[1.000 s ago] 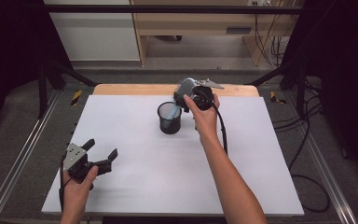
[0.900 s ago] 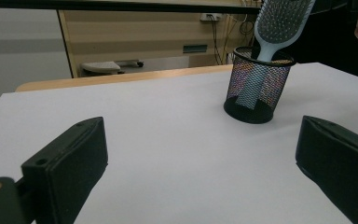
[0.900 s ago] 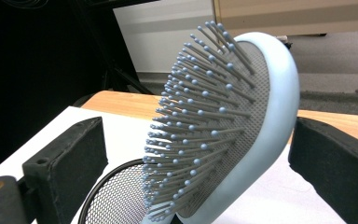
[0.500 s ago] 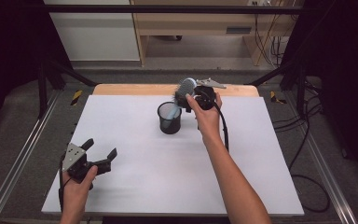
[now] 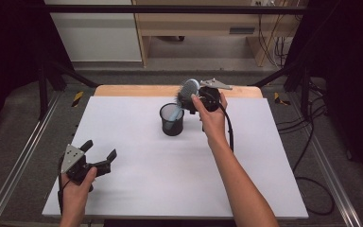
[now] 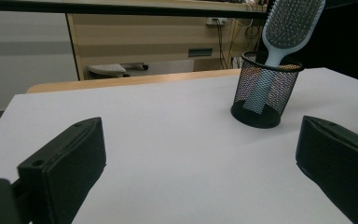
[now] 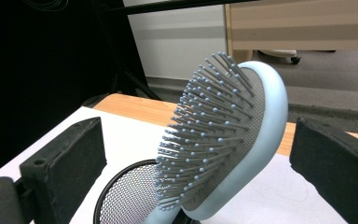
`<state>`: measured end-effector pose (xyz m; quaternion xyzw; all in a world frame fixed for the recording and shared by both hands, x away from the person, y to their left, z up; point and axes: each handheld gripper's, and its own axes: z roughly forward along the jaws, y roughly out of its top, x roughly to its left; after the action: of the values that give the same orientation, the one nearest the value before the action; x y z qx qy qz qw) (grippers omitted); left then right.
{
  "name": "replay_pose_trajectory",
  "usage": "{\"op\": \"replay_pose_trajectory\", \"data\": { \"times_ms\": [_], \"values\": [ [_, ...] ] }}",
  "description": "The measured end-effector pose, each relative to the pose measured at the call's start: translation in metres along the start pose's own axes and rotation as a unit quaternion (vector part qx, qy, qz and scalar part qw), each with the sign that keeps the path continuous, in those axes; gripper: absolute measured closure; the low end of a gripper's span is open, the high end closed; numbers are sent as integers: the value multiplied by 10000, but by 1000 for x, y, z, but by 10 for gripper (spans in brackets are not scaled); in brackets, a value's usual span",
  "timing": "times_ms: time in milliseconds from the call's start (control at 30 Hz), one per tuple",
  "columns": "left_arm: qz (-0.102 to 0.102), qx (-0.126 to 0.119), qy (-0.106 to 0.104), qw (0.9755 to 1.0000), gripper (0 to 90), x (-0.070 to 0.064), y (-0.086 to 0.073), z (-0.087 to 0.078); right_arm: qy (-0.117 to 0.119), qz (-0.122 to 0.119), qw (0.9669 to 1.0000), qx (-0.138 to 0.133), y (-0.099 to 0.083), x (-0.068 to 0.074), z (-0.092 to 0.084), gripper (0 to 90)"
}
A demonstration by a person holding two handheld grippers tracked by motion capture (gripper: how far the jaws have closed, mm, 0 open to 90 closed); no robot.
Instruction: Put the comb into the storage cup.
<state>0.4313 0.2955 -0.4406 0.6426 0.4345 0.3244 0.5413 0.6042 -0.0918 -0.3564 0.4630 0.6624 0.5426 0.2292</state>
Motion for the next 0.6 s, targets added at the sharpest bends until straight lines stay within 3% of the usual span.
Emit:
{"op": "replay_pose_trajectory", "data": {
  "times_ms": [267, 600],
  "values": [
    [-16, -23, 49, 10000, 17, 2, 0, 0, -7, -7, 10000, -81, 3, -2, -6, 42],
    [8, -57, 119, 9999, 18, 5, 0, -1, -52, -135, 9990, -416, 11, -6, -18, 57]
  ]
}}
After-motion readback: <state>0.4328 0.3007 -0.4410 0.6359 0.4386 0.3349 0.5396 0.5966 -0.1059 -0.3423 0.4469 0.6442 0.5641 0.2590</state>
